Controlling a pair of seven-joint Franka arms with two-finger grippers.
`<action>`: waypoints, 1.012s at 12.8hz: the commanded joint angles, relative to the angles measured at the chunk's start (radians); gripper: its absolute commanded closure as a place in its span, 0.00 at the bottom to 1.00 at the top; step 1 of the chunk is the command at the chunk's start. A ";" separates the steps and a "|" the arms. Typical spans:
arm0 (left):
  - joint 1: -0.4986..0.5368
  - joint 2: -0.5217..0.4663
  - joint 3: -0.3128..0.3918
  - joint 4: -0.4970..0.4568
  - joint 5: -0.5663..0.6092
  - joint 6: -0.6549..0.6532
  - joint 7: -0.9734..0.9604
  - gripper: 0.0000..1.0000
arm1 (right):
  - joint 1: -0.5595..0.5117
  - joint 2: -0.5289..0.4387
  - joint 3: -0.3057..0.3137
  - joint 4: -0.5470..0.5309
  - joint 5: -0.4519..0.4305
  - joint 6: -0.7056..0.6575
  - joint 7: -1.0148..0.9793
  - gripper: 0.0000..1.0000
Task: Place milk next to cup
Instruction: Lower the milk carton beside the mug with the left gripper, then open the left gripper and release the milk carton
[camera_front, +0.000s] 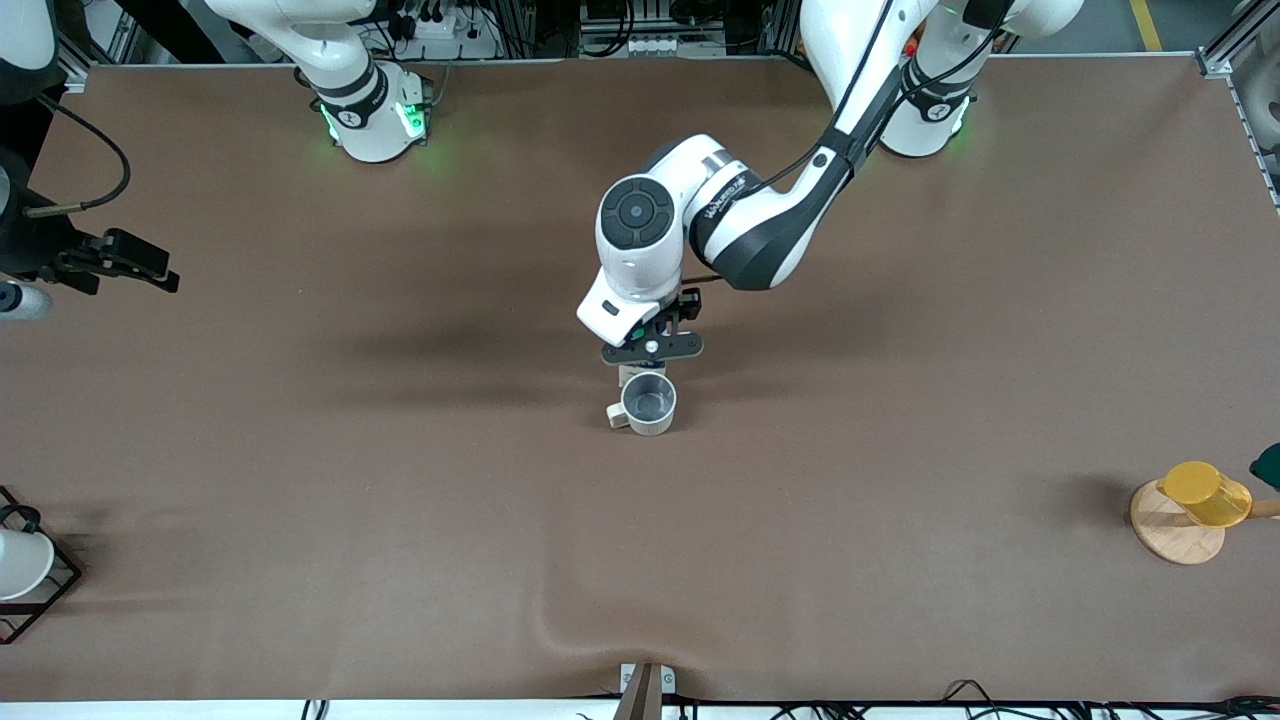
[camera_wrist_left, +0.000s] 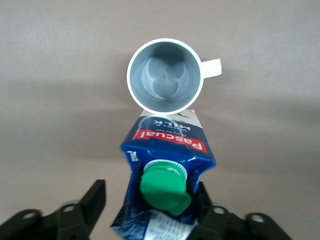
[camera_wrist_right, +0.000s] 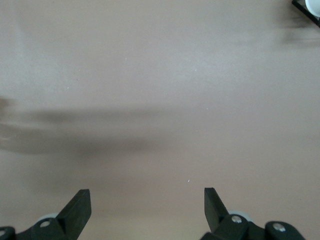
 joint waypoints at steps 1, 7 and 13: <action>-0.005 -0.099 0.008 -0.009 0.000 -0.023 -0.030 0.00 | -0.010 -0.016 0.002 0.001 -0.006 0.001 -0.016 0.00; 0.275 -0.284 0.035 -0.010 0.015 -0.112 -0.004 0.00 | -0.004 -0.025 0.011 0.044 0.007 -0.010 -0.014 0.00; 0.591 -0.431 0.023 -0.042 0.041 -0.328 0.415 0.00 | -0.001 -0.026 0.013 0.061 0.005 -0.010 -0.014 0.00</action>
